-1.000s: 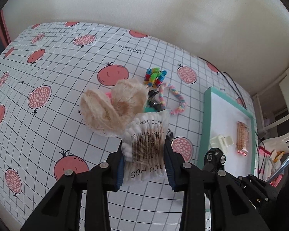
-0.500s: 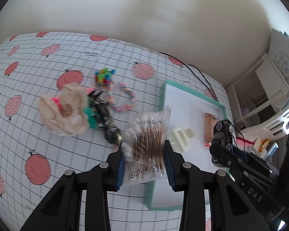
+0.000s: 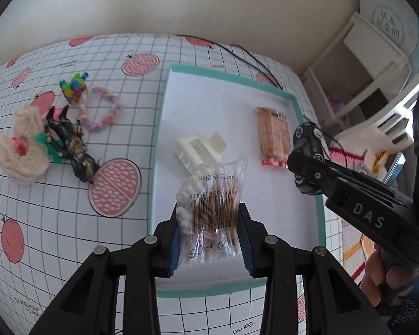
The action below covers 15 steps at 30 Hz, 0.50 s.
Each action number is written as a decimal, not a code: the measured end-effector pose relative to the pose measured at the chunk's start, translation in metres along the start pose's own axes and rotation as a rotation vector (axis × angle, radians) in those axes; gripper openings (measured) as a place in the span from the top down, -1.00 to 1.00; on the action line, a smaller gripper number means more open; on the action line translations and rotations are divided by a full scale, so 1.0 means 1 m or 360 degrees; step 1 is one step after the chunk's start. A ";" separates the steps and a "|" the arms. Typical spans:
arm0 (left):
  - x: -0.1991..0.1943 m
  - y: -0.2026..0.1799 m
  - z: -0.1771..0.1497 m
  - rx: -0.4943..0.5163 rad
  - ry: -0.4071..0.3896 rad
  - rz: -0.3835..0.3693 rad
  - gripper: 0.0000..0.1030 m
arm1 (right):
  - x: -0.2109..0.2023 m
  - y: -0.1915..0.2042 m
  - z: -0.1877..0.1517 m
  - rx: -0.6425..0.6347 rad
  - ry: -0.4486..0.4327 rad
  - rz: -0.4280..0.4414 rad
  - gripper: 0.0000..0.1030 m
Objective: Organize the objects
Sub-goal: 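Carry the cotton swab bag and toy car over the tray with both tools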
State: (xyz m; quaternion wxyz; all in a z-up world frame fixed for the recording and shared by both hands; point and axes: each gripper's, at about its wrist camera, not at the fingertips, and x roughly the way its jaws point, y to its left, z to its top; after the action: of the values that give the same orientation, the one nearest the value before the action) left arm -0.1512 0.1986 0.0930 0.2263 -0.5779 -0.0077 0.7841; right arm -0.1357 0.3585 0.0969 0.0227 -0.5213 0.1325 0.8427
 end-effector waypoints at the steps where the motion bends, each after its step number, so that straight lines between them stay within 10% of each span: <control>1: 0.005 -0.002 -0.001 0.0004 0.0017 0.0005 0.27 | 0.005 0.000 -0.001 -0.0004 0.0021 -0.0005 0.38; 15: 0.036 -0.007 -0.018 0.0027 0.0142 0.0057 0.27 | 0.053 0.007 -0.015 -0.0078 0.0210 -0.0083 0.38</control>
State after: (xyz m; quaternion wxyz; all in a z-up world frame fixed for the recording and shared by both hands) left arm -0.1409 0.2141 0.0564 0.2173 -0.6104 0.0193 0.7614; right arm -0.1477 0.3423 0.0452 0.0231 -0.5792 0.0994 0.8088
